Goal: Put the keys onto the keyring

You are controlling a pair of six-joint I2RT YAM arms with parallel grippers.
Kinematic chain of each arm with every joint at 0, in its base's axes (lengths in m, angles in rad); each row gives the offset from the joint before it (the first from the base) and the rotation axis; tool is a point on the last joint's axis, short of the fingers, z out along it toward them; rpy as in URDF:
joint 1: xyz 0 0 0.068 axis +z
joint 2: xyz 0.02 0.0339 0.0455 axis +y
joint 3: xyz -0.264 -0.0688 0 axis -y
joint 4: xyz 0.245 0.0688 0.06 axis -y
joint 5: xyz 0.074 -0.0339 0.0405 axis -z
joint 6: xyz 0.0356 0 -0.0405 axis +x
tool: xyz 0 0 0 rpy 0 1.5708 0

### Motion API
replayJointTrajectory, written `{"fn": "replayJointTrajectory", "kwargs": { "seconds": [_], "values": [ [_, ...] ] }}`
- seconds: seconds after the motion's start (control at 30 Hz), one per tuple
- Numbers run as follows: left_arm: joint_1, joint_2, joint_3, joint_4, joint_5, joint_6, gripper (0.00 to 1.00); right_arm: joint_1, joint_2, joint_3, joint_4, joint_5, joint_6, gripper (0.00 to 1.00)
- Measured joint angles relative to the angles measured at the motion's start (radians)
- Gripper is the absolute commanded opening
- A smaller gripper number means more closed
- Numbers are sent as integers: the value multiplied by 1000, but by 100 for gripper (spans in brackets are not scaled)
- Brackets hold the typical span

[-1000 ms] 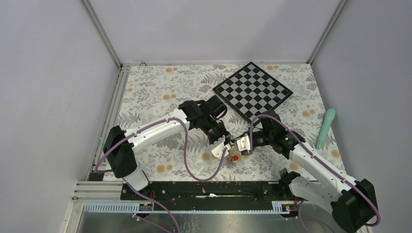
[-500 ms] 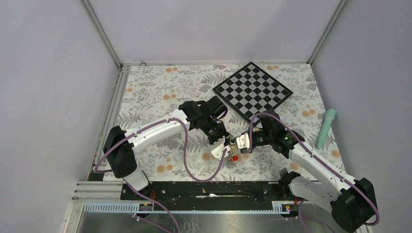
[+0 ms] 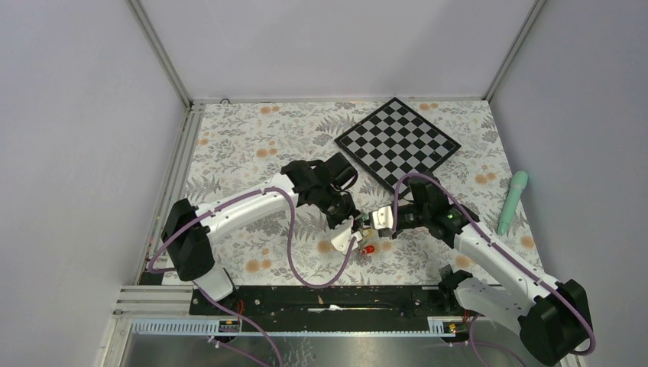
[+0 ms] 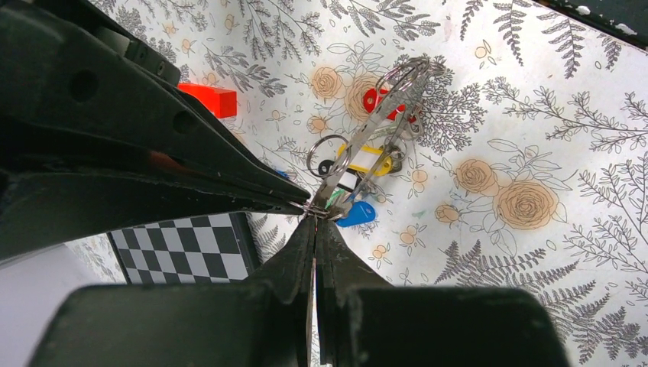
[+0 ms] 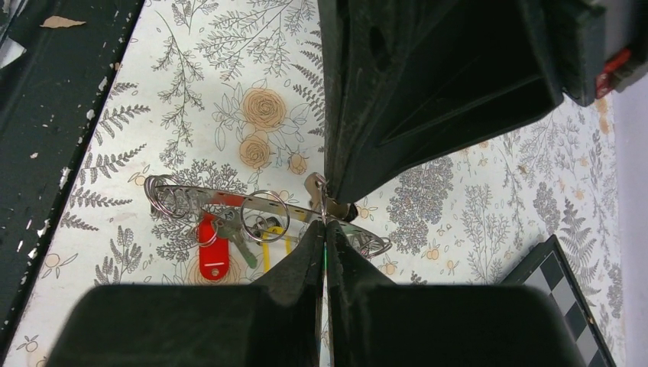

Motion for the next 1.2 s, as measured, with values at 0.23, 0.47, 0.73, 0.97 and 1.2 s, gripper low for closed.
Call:
{"fn": "replayJointTrajectory", "kwargs": {
  "seconds": [0.23, 0.47, 0.73, 0.97, 1.2],
  "values": [
    [-2, -5, -8, 1, -15, 6, 0, -13, 5, 5, 0, -23, 31, 0],
    [-5, -6, -8, 1, -28, 6, 0, -21, 11, 9, 0, -29, 62, 0],
    [-6, -17, -40, 50, -35, -31, 0, -48, 11, 11, 2, -59, 124, 0],
    [5, -42, -82, 134, -24, -137, 0, -76, 11, 11, 29, -88, 227, 0],
    [53, -78, -126, 233, 27, -254, 0, -103, 18, 16, 115, -100, 376, 0]
  ]
}}
